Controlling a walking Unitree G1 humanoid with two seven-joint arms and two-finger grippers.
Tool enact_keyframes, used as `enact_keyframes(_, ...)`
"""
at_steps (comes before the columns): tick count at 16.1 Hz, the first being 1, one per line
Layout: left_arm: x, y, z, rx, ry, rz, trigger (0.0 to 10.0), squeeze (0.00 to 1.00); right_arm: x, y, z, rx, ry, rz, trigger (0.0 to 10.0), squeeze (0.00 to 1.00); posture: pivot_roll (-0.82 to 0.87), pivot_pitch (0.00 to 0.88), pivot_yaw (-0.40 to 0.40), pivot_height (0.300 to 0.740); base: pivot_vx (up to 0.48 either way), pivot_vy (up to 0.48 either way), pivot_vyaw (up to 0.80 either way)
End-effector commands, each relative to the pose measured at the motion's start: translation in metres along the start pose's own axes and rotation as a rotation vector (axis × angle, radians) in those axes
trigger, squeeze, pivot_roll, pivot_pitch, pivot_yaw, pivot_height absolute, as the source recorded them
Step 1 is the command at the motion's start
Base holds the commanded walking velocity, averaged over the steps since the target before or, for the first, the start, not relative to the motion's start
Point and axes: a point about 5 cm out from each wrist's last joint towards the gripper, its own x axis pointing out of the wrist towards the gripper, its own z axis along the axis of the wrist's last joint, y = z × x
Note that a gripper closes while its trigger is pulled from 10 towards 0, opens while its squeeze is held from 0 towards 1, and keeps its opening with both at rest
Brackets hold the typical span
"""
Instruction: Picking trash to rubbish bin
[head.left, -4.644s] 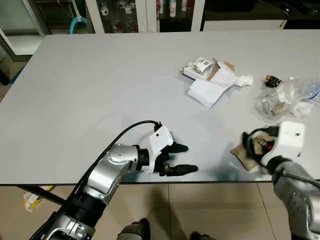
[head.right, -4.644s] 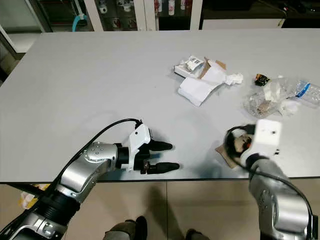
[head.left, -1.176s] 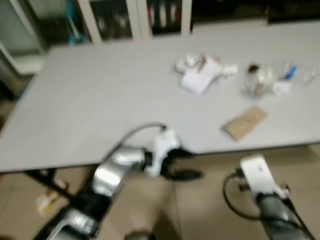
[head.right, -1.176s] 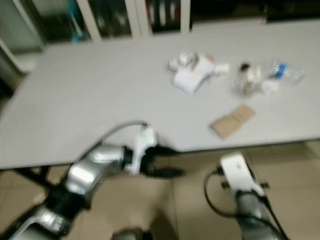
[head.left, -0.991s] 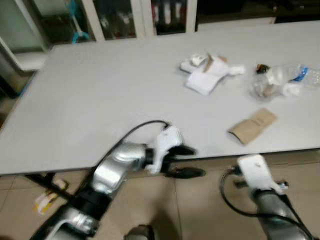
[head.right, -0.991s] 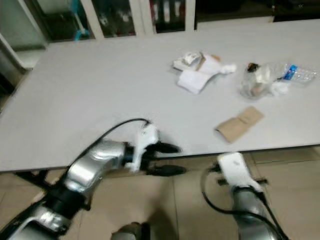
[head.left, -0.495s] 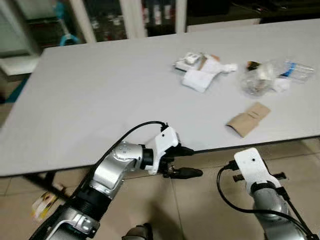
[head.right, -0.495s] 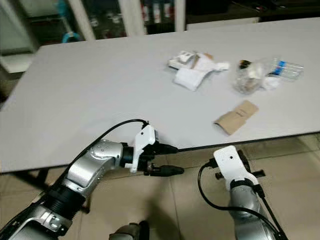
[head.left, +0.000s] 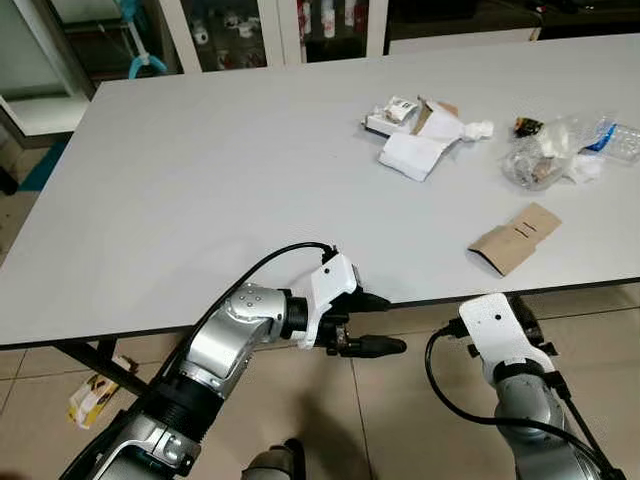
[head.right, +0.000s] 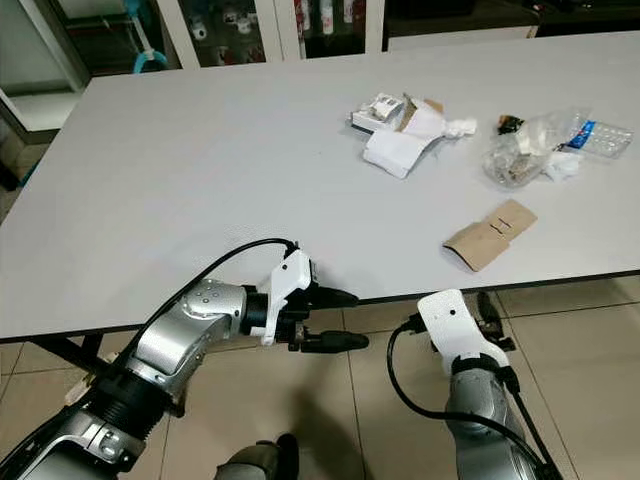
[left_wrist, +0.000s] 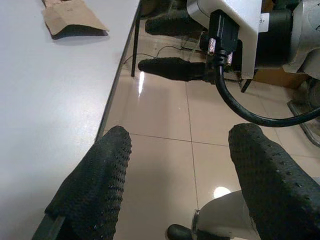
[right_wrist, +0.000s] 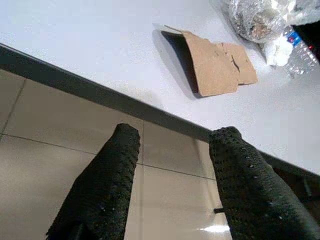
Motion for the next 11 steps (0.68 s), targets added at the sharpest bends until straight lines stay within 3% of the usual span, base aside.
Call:
enact_keyframes(1, -0.004, 0.002, 0.003, 0.005, -0.006, 0.016, 10.0, 0.0, 0.002, -0.006, 0.005, -0.029, -0.028, -0.033, 10.0, 1.0, 0.15, 0.148, 0.081, 0.74, 0.0, 0.0, 0.0)
enact_keyframes(7, -0.007, 0.0, 0.004, 0.002, -0.01, 0.021, 10.0, 0.0, 0.018, -0.028, 0.013, -0.136, -0.066, -0.093, 10.0, 1.0, 0.16, 0.167, 0.083, 0.74, 0.0, 0.0, 0.0)
enact_keyframes(11, -0.008, -0.002, 0.004, -0.004, -0.007, 0.022, 10.0, 0.0, 0.033, -0.018, 0.01, -0.152, -0.03, -0.011, 10.0, 1.0, 0.17, 0.179, 0.08, 0.74, 0.0, 0.0, 0.0)
